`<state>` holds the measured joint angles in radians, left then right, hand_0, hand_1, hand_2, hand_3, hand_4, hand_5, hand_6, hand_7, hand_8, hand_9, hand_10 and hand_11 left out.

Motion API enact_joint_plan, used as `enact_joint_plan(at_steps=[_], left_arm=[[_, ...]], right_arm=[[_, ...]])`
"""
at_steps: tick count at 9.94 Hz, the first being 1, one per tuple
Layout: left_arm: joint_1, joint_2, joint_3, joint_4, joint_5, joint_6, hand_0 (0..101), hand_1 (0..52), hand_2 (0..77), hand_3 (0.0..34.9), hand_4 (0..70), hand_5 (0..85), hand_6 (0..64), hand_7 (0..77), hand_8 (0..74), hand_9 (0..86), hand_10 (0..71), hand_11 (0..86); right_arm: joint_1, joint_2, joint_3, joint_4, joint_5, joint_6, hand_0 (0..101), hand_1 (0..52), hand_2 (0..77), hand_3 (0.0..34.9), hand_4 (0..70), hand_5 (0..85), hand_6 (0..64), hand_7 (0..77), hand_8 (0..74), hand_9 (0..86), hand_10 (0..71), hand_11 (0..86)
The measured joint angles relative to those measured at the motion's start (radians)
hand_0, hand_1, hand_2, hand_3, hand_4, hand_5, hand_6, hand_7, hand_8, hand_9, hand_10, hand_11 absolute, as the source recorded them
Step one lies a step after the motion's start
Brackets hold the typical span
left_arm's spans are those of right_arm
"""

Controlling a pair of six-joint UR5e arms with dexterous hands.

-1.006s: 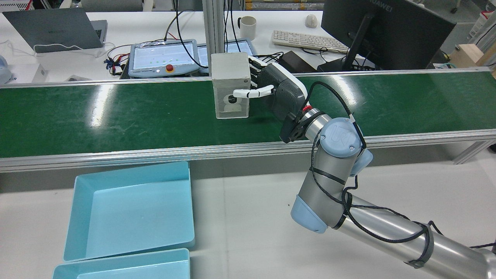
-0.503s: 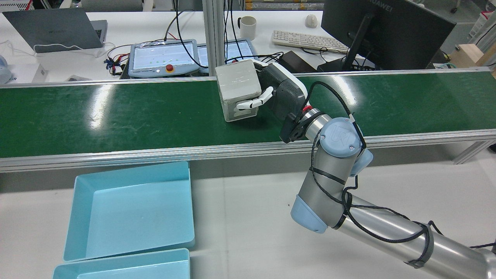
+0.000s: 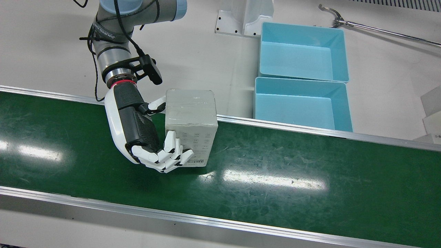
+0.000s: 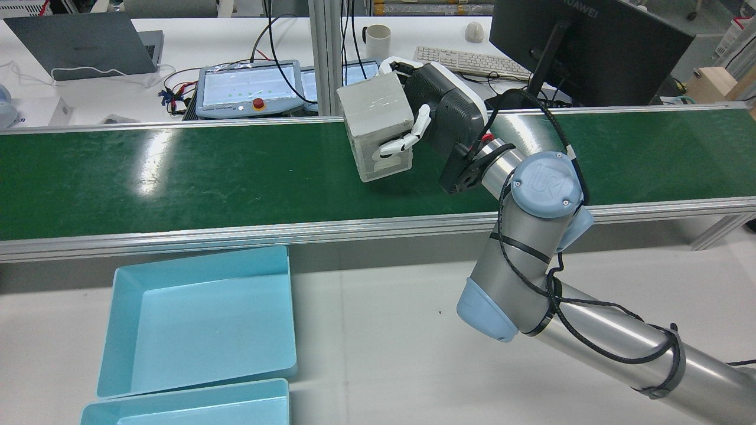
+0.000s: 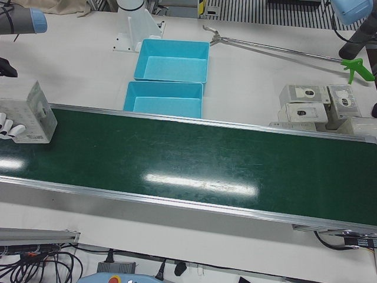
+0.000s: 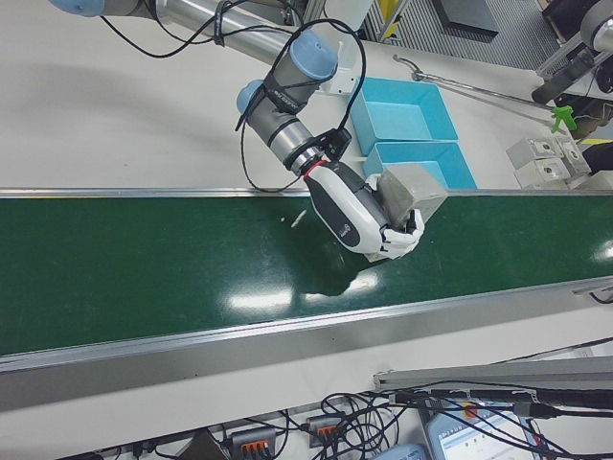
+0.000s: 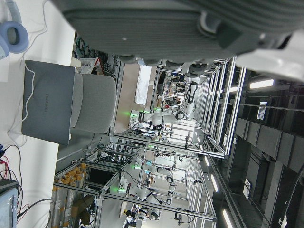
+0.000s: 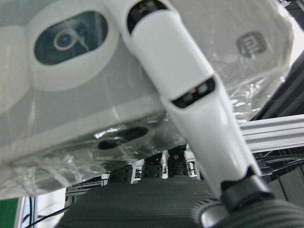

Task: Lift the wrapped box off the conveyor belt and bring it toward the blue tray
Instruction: 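Lift the white box off the belt with the right hand, then swing the box over the blue tray and open the right hand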

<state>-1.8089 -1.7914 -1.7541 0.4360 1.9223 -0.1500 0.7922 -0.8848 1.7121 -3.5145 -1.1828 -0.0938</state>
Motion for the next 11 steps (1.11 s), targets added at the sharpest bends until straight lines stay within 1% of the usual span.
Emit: enact_joint_plan(at_steps=[1,2,3,4,5,6,7,8,9,11], left_arm=[[0.0,0.0,0.0,0.0,0.0,0.0,0,0.0,1.1,0.0,0.0,1.1,0.0,0.5,0.5,0.0,0.5,0.0],[0.0,0.0,0.0,0.0,0.0,0.0,0,0.0,1.1,0.0,0.0,1.1,0.0,0.5,0.5,0.0,0.5,0.0],[0.0,0.0,0.0,0.0,0.0,0.0,0,0.0,1.1,0.0,0.0,1.1,0.0,0.5,0.5,0.0,0.5,0.0],[0.0,0.0,0.0,0.0,0.0,0.0,0,0.0,1.1,0.0,0.0,1.1,0.0,0.5,0.5,0.0,0.5,0.0],[0.0,0.0,0.0,0.0,0.0,0.0,0,0.0,1.1,0.0,0.0,1.1,0.0,0.5,0.5,0.0,0.5,0.5],[0.0,0.0,0.0,0.0,0.0,0.0,0,0.0,1.1,0.0,0.0,1.1,0.0,0.5,0.5,0.0,0.5,0.5],[0.0,0.0,0.0,0.0,0.0,0.0,0,0.0,1.1,0.0,0.0,1.1,0.0,0.5,0.5,0.0,0.5,0.0],[0.0,0.0,0.0,0.0,0.0,0.0,0,0.0,1.1,0.0,0.0,1.1,0.0,0.5,0.5,0.0,0.5,0.0],[0.0,0.0,0.0,0.0,0.0,0.0,0,0.0,0.5,0.0,0.0,1.1,0.0,0.5,0.5,0.0,0.5,0.0],[0.0,0.0,0.0,0.0,0.0,0.0,0,0.0,1.1,0.0,0.0,1.1,0.0,0.5,0.5,0.0,0.0,0.0]], right_arm=[[0.001,0.006,0.041,-0.024,-0.001,0.0,54,6.0,30.5,1.4,40.9,61.6,34.9,61.6,32.7,66.0,37.1,42.5],[-0.013,0.018,0.069,-0.042,0.0,-0.001,58,6.0,30.5,1.2,40.9,65.4,36.5,66.0,34.9,70.4,38.7,44.2],[-0.042,0.036,0.086,-0.052,0.002,-0.006,58,6.0,30.5,1.1,40.9,68.2,37.1,69.8,36.5,70.9,39.3,45.3],[-0.083,0.059,0.095,-0.058,0.006,-0.023,58,6.0,30.5,1.1,40.9,68.2,37.1,69.8,36.5,70.9,39.3,45.3],[-0.133,0.082,0.098,-0.061,0.019,-0.05,58,6.0,30.5,1.2,45.3,69.3,42.5,68.7,43.6,68.7,41.5,49.1],[-0.18,0.106,0.093,-0.061,0.038,-0.077,58,0.0,32.7,1.1,46.4,69.3,44.7,69.3,45.3,69.8,41.5,50.2],[-0.223,0.141,0.069,-0.061,0.052,-0.101,58,0.0,33.3,1.1,46.9,69.8,45.3,69.8,45.3,69.8,41.5,50.7],[-0.262,0.172,0.038,-0.059,0.06,-0.115,58,0.0,33.3,1.1,46.9,69.3,45.3,69.3,45.8,69.8,41.5,51.3],[-0.291,0.191,0.013,-0.055,0.065,-0.121,58,0.0,33.3,1.1,46.9,69.3,45.3,69.3,45.8,69.8,41.5,51.3],[-0.349,0.226,-0.025,-0.026,0.067,-0.127,58,0.0,33.3,1.1,47.5,69.8,45.8,69.3,45.8,69.3,41.5,51.3]])
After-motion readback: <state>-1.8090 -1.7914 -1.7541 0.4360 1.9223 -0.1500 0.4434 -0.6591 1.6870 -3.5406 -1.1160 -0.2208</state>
